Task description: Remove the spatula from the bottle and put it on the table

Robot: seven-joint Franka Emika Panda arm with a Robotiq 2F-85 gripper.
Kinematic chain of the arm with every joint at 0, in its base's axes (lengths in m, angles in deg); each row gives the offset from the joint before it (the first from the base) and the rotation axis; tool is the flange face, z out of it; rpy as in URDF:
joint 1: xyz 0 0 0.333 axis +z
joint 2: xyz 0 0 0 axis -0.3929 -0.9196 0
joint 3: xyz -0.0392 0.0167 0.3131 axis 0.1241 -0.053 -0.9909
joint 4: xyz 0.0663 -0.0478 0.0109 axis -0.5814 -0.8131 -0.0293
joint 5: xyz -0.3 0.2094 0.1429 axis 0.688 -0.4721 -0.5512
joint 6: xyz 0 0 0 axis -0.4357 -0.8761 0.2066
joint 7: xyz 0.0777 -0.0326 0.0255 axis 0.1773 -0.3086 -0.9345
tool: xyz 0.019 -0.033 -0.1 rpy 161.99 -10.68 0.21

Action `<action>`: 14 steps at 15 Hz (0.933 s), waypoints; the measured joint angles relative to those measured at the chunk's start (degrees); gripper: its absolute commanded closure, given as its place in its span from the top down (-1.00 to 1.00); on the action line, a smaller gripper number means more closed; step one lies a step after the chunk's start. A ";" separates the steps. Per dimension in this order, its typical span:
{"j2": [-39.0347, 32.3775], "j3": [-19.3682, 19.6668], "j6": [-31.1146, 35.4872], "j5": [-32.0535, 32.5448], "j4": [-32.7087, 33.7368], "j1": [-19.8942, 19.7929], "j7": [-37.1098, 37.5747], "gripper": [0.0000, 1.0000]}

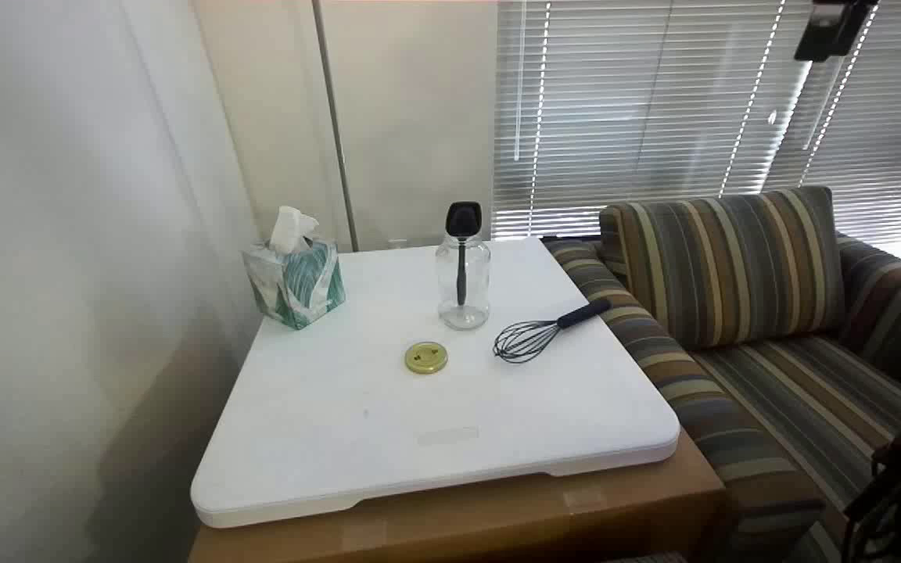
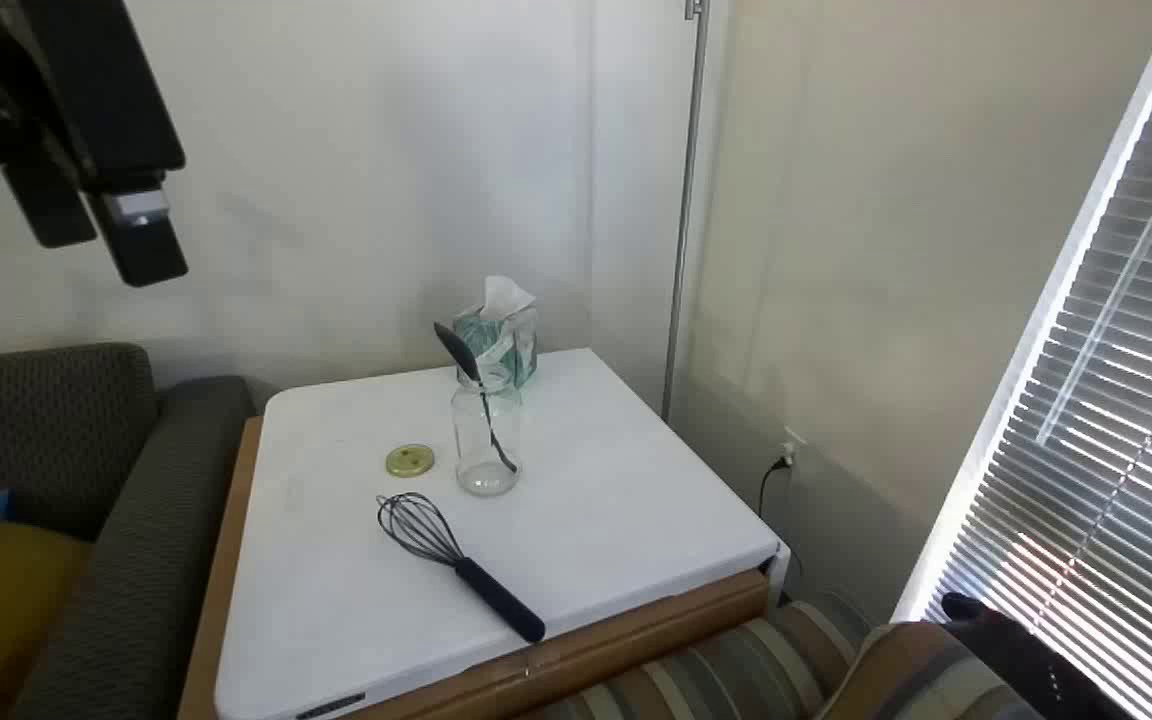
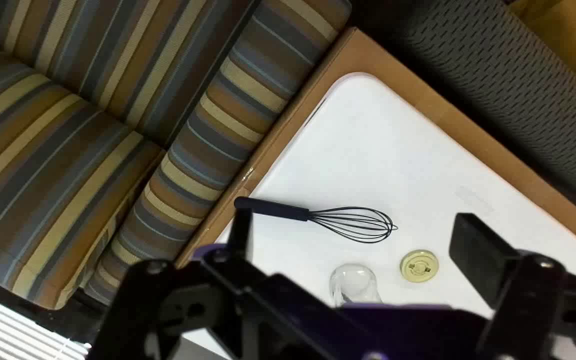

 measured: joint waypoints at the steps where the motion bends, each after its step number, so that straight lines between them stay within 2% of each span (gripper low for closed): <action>1: 0.00 0.00 0.00 0.00 0.00 0.00 0.02 1.00; 10: 0.00 -0.02 0.05 -0.44 0.00 0.03 0.04 1.00; 14: -2.10 -0.01 5.10 -1.59 0.54 1.12 -1.64 1.00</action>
